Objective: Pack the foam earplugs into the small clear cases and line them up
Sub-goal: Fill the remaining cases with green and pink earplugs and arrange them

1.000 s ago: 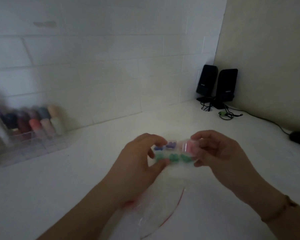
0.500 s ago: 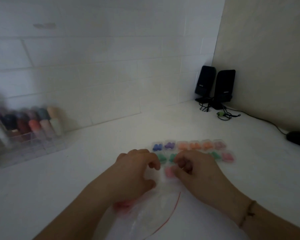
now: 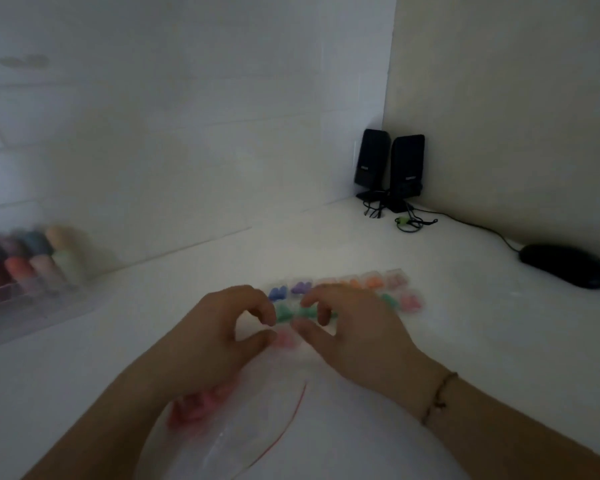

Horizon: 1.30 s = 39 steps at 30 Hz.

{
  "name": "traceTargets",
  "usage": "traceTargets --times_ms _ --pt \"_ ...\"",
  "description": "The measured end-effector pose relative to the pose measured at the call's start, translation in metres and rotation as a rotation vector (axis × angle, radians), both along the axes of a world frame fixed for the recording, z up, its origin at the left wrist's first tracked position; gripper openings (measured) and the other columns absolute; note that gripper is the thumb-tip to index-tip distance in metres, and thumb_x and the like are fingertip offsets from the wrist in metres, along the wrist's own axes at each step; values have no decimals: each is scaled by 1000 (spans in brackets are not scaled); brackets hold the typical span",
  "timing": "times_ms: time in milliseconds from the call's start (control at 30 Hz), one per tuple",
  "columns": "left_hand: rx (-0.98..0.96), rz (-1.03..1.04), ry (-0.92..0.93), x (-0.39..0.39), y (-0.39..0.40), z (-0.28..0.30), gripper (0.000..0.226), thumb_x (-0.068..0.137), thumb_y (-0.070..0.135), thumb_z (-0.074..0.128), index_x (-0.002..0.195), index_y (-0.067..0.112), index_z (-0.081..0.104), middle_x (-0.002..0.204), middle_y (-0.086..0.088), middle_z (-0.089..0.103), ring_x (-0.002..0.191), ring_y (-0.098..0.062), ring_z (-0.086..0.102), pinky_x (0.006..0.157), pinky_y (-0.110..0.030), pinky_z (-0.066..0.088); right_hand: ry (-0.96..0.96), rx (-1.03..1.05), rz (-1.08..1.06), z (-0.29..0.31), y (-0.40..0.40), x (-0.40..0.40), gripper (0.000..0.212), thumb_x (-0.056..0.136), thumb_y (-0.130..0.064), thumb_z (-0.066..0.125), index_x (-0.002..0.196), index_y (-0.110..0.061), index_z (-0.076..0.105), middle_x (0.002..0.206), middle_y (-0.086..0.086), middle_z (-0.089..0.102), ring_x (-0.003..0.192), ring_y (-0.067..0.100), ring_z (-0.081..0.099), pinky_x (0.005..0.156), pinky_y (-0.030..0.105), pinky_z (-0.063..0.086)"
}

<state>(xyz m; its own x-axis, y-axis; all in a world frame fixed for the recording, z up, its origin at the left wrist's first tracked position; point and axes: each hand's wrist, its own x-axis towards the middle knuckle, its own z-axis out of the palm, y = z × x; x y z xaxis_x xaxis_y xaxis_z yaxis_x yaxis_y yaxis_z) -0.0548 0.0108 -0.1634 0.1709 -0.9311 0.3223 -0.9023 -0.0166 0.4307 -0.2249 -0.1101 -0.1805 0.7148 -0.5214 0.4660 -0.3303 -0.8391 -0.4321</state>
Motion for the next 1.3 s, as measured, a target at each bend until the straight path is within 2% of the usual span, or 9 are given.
traceTargets --times_ms 167,300,400,600,767,1000,1067,1200,1300 --pt "-82 -93 -88 -22 -27 16 21 79 48 58 91 32 64 91 18 63 88 4 57 79 -6 38 53 47 -369 50 -58 -57 12 88 -47 59 97 -38 59 68 -15 58 72 5 57 71 25 48" --pt "63 -224 -120 -65 -80 37 25 83 48 64 104 34 62 105 17 59 97 1 55 85 -15 42 267 70 -684 41 -112 -97 35 89 -45 59 122 -36 54 119 -3 59 116 23 49 91 36 45" --pt "148 -248 -184 -96 -135 39 37 89 39 62 123 26 56 119 9 56 110 -7 51 91 -16 34 455 107 -758 29 -130 -103 49 90 -51 53 134 -31 46 135 4 49 132 31 33 106 47 32" --pt "230 -116 -129 -130 -215 17 37 96 23 52 133 19 51 134 0 53 119 -18 50 102 -28 39 449 120 -763 15 -136 -98 27 92 -27 53 118 -31 57 116 -3 58 130 25 36 111 69 1" --pt "223 -40 -139 -138 -234 5 36 95 13 43 127 19 59 128 0 61 116 -22 52 101 -37 43 422 100 -791 10 -142 -93 31 89 -17 52 116 -32 57 115 -2 54 127 27 37 110 70 2" --pt "167 -30 -98 -143 -235 2 33 96 17 45 126 17 59 125 -2 63 110 -19 58 87 -21 39 371 77 -796 9 -144 -93 20 91 -25 54 108 -33 60 102 -7 63 120 19 47 112 66 1" --pt "120 35 54 -142 -229 7 30 98 26 46 121 14 62 119 -6 65 104 -22 61 84 -27 44 197 88 -754 16 -143 -93 19 93 -39 54 110 -32 59 105 -8 66 114 18 54 114 56 12" --pt "166 -4 1185 -133 -205 32 51 103 39 34 91 4 68 88 -14 72 71 -22 69 66 -31 54 -247 -11 -399 32 -128 -84 22 95 -39 48 107 -26 62 102 -8 69 98 17 62 89 40 47" --pt "160 -139 1581 -116 -178 48 52 103 33 36 83 -4 66 89 -17 72 77 -22 72 69 -30 59 -377 -63 -191 34 -106 -73 35 92 -42 36 99 -23 64 91 -8 68 88 15 60 80 37 50"
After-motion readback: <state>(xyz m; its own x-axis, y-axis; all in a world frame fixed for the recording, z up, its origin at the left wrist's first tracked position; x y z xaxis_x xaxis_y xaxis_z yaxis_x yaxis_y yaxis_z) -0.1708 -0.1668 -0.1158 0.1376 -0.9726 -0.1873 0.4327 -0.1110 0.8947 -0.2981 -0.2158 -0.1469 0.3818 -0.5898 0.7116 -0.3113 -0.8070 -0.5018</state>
